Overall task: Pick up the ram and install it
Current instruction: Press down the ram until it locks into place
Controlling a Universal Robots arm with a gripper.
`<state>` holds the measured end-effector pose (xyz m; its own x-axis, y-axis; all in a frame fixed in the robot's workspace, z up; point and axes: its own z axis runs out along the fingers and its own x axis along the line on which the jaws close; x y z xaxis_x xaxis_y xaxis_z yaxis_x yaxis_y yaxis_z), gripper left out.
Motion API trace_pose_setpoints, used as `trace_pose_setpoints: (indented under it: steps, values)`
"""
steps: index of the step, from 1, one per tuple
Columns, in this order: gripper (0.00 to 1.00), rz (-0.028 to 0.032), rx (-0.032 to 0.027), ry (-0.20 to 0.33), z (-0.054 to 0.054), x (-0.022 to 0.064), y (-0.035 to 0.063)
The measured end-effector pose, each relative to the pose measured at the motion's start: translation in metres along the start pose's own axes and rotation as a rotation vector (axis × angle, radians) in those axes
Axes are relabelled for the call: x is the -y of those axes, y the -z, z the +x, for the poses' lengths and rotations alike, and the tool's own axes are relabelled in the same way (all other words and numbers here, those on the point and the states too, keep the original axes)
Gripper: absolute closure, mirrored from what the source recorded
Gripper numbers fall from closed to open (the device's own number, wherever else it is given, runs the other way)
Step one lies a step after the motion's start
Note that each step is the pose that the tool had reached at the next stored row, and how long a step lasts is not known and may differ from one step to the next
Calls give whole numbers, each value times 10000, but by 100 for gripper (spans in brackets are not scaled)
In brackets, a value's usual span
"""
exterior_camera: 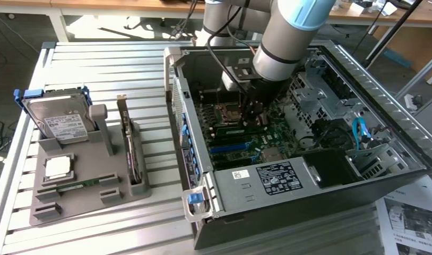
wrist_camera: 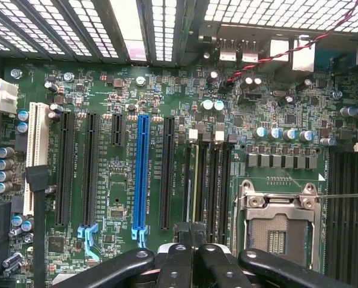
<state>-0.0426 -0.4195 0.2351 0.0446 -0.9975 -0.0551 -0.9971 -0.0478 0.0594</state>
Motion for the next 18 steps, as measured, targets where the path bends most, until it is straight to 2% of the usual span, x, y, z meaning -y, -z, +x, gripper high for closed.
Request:
trace_pose_setpoints:
  steps: [7,9,10,12,18]
  values:
    - [89,0,-1,0,3,2,-31]
    - [89,11,23,2,-3,1,11]
    - [89,4,9,0,-4,-3,69]
    - [89,3,6,1,-7,-6,113]
    - [89,2,-1,0,-20,-5,97]
